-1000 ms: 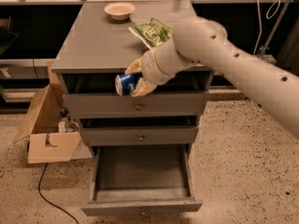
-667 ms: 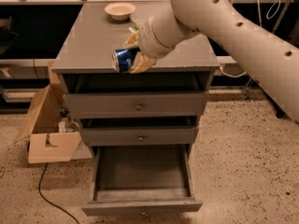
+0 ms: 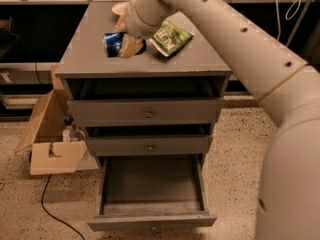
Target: Pick pepsi can from bottom drawer and place on counter
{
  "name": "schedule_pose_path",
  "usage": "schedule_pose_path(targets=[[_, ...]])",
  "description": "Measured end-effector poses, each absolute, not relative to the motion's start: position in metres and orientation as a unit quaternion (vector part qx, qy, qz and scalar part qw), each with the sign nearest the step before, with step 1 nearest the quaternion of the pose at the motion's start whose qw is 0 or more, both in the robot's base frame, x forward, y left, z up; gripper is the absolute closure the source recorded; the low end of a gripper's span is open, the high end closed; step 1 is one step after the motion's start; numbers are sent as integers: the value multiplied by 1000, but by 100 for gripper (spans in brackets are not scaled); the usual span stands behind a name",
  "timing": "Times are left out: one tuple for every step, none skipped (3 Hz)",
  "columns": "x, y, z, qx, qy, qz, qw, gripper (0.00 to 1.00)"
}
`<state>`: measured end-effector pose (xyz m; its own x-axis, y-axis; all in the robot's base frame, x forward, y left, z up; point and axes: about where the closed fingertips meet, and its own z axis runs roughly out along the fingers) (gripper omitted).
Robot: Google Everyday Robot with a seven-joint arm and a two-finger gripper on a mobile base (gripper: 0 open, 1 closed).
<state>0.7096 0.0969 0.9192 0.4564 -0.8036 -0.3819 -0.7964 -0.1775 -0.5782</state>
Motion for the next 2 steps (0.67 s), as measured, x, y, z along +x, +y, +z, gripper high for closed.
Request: schedule_pose_path(targets=[[752, 131, 911, -752, 552, 16, 358, 100], [774, 154, 904, -744, 568, 35, 352, 100]])
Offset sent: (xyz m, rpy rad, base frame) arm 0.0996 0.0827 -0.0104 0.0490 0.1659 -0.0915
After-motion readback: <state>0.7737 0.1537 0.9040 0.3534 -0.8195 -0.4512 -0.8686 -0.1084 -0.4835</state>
